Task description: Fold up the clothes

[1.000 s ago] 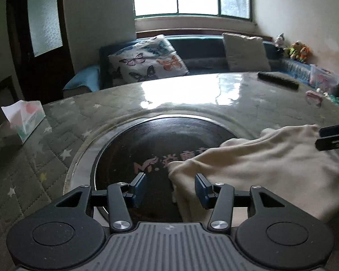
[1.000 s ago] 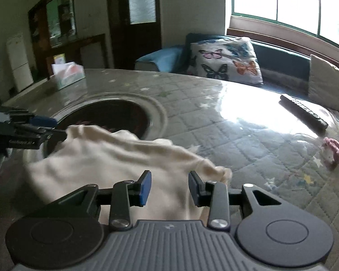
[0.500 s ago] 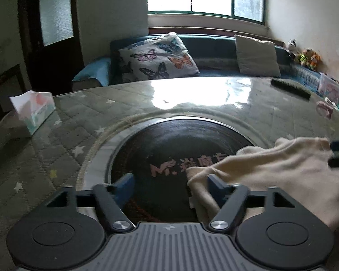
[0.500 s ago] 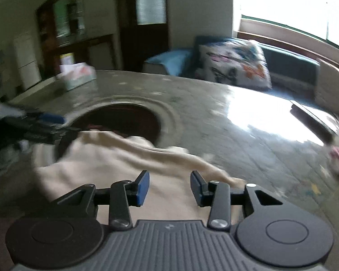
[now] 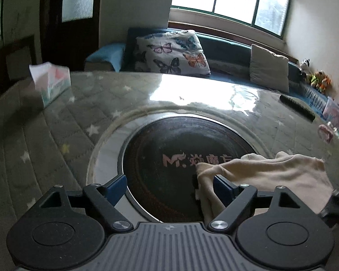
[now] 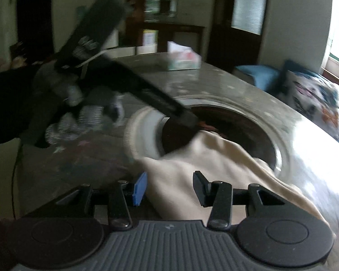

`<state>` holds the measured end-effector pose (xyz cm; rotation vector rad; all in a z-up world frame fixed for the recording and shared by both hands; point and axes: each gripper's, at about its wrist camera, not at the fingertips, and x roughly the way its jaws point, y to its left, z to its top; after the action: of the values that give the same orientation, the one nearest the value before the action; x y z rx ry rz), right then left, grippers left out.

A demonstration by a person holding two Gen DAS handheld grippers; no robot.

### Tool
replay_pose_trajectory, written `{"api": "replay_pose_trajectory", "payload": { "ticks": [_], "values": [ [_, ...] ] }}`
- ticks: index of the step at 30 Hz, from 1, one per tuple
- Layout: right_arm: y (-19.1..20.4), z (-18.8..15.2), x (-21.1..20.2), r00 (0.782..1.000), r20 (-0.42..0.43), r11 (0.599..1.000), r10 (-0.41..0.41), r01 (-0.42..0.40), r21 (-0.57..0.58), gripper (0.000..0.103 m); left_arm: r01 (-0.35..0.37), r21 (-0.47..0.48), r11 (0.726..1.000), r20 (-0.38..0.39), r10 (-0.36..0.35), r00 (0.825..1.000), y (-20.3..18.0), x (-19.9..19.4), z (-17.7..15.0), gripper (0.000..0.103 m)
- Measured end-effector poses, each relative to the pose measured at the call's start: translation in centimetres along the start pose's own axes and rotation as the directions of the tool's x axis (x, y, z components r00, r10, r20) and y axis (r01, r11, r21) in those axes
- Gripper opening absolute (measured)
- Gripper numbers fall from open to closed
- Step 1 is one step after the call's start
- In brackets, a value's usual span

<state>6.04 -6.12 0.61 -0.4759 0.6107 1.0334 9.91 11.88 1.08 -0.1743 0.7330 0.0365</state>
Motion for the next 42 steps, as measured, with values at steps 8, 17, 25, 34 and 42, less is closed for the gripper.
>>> {"api": "replay_pose_trajectory", "payload": {
  "ticks": [8, 17, 25, 34, 42],
  "values": [
    [3.2, -0.1, 2.7, 0.998, -0.044, 0.991, -0.04, 0.034, -0.128, 0.036, 0.092, -0.084, 0.992, -0.044, -0.096, 0.994, 0.4, -0.1, -0.6, 0.085],
    [0.9, 0.1, -0.4, 0.998, 0.034, 0.998, -0.056, 0.055, 0.033, 0.009, 0.197, -0.243, 0.95, -0.094, -0.226, 0.97, -0.2, 0.6, -0.9, 0.085],
    [-0.6, -0.2, -3.6, 0.993, 0.102, 0.992, -0.058, 0.046, 0.121, 0.008, 0.247, -0.442, 0.862, -0.141, -0.339, 0.93, -0.7, 2.1, -1.2, 0.071],
    [-1.0, -1.0, -4.4, 0.995, 0.1, 0.987, -0.026, 0.01, 0.157, 0.011, 0.236, -0.453, 0.86, -0.155, -0.337, 0.929, -0.7, 3.1, -1.3, 0.017],
    [-6.9, -3.8, -6.4, 0.985, 0.047, 0.925, -0.168, 0.141, 0.353, 0.013, 0.222, -0.419, 0.881, -0.156, -0.31, 0.938, -0.6, 2.8, -1.5, 0.016]
  ]
}}
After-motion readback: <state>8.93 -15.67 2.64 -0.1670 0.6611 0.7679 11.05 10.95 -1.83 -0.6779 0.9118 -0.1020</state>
